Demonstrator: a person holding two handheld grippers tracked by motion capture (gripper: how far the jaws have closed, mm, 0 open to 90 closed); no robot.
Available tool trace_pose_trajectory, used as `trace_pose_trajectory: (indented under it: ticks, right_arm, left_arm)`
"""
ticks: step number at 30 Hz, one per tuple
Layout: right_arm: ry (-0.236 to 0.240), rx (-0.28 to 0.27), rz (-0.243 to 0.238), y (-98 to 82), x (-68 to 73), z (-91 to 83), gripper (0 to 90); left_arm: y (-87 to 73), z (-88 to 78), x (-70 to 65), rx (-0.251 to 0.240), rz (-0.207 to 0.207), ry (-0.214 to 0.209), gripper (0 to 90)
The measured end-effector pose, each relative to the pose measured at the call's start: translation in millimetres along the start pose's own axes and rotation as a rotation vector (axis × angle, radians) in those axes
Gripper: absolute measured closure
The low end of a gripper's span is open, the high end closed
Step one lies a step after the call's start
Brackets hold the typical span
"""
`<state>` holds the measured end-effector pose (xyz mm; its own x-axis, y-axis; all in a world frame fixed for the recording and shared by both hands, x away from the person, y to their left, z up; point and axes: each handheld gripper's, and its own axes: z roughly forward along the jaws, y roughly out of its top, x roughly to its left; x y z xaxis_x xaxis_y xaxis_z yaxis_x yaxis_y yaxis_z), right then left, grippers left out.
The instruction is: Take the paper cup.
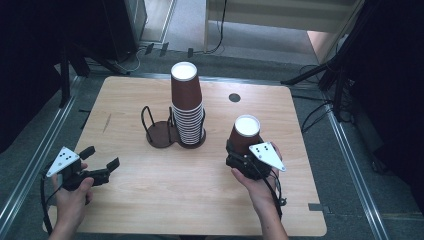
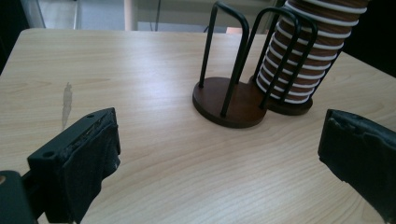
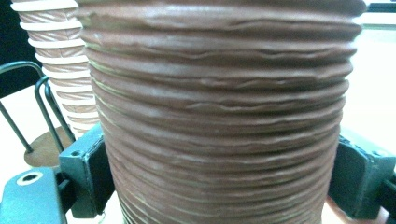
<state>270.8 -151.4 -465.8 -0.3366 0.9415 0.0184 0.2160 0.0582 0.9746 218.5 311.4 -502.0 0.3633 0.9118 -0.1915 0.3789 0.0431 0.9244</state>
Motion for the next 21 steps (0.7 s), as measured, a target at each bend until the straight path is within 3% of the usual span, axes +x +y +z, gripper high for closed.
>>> trace_pose_trajectory:
  ticks: [3,5,9,15,21]
  right_arm:
    - [-0.013,0.007,-0.005,-4.1,-0.6,1.6,10.8]
    - [-0.013,0.011,-0.004,-6.2,-0.2,3.0,10.9]
    - [-0.013,0.013,-0.023,-10.5,3.4,6.0,11.0]
    - [-0.003,0.008,-0.042,-12.5,10.0,7.4,11.0]
    - [-0.009,0.004,-0.084,-15.2,16.4,7.9,11.0]
  left_arm:
    - [5.0,2.5,-2.4,-0.003,-0.003,-0.018,0.0]
    - [8.5,4.0,-5.3,-0.005,-0.019,-0.056,0.0]
    - [14.7,7.9,-12.9,0.0,0.002,-0.084,0.0]
    - [22.9,14.6,-24.9,-0.025,0.002,-0.11,0.0]
    - [27.4,22.8,-37.3,-0.02,0.021,-0.128,0.0]
